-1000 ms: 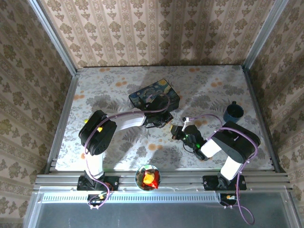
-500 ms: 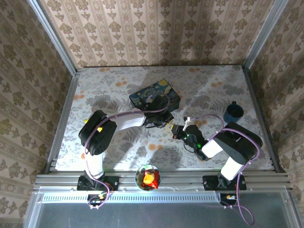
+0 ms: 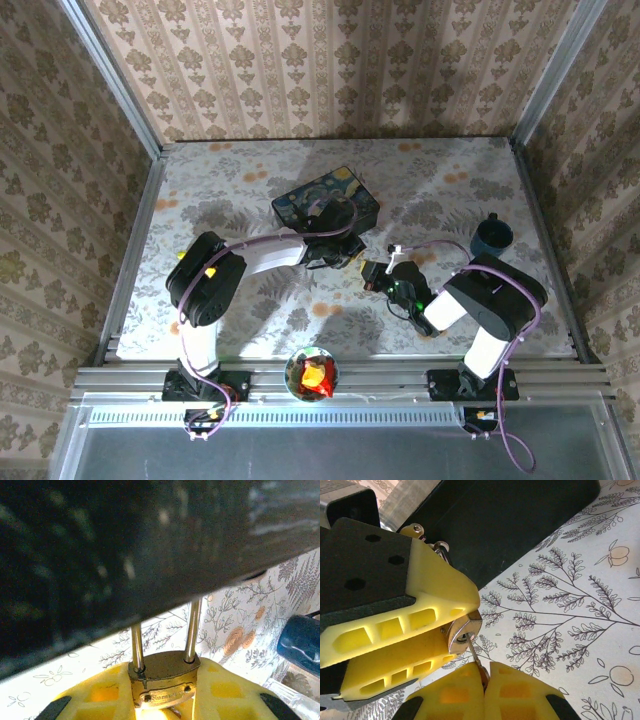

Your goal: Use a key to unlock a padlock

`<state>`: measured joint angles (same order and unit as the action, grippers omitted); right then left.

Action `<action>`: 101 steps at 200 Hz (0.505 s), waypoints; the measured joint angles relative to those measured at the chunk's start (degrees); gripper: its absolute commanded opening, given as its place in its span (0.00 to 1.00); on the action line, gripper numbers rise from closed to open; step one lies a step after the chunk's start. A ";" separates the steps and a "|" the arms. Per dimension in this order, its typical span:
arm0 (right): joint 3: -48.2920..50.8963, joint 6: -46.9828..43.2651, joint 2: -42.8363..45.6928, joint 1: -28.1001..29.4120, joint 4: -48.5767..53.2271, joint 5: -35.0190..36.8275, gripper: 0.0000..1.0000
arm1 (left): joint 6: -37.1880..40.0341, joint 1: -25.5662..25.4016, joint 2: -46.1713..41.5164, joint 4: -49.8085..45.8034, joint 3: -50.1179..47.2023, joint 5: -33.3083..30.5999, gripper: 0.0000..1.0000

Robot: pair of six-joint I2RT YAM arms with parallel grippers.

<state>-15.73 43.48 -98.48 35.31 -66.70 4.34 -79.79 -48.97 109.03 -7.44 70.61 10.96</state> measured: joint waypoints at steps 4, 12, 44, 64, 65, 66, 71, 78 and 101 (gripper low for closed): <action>-0.07 0.00 0.00 -0.09 0.02 -0.13 0.00 | 0.00 0.00 0.00 0.00 0.00 -0.04 0.00; -0.15 0.00 -0.02 -0.28 0.07 -0.39 0.00 | 0.00 0.00 0.02 0.13 0.00 -0.07 0.00; -1.90 -0.04 0.02 -0.83 3.26 -1.31 0.00 | 0.00 0.13 0.35 0.42 0.00 -0.94 0.00; -2.34 -0.17 0.92 -0.94 5.25 -1.25 0.00 | -0.11 0.33 0.35 0.55 0.00 -0.98 0.00; -2.34 -0.20 0.96 -0.94 5.29 -1.22 0.00 | -0.11 0.33 0.35 0.57 0.00 -0.98 0.00; -2.34 -0.22 1.03 -0.96 5.38 -1.22 0.00 | -0.11 0.33 0.35 0.57 0.00 -0.98 0.00; -2.34 -0.24 1.33 -0.98 5.79 -1.16 0.00 | -0.17 0.33 0.35 0.61 0.00 -0.90 0.00; -2.32 -0.24 1.73 -1.05 6.27 -1.14 0.00 | -0.22 0.33 0.35 0.70 0.00 -0.79 0.00; -1.75 -0.44 2.58 -1.70 6.58 -1.44 0.00 | -0.61 0.33 0.35 1.38 0.00 0.04 0.00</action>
<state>-17.47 43.05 -95.90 33.61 -60.12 2.90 -80.40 -48.64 109.38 -6.07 70.61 11.00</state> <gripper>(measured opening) 0.041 0.252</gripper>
